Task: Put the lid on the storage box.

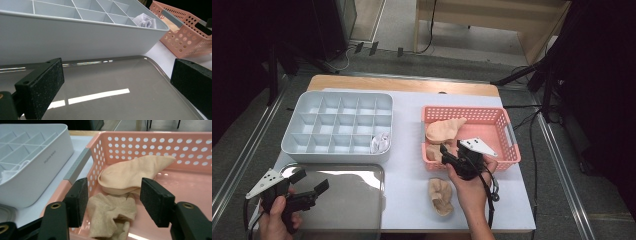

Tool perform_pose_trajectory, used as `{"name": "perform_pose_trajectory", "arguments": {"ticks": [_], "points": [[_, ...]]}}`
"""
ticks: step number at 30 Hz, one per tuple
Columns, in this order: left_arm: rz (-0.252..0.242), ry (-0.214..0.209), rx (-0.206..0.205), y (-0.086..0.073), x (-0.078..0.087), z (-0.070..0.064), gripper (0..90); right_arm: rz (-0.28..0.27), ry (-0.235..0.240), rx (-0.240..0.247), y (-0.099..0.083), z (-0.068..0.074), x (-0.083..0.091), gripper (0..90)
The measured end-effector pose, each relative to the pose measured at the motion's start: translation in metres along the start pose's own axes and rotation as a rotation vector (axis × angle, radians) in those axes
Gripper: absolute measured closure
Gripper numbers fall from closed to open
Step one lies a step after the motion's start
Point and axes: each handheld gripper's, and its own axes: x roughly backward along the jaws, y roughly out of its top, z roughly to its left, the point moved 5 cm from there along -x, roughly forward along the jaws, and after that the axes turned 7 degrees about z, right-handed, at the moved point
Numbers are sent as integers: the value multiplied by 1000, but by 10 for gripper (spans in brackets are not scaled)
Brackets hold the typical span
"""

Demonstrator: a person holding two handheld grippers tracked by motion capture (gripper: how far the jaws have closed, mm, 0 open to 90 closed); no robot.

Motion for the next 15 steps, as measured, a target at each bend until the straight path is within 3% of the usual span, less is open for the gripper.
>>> {"name": "perform_pose_trajectory", "arguments": {"ticks": [4,10,15], "points": [[-3,-1,6,0,0,1,0,54,8,-5,2,-2,-9,483],[-2,-1,6,0,1,2,0,143,29,-15,9,-2,-23,485],[-4,-3,10,1,1,3,0,266,59,-42,13,-2,-39,495]]}}
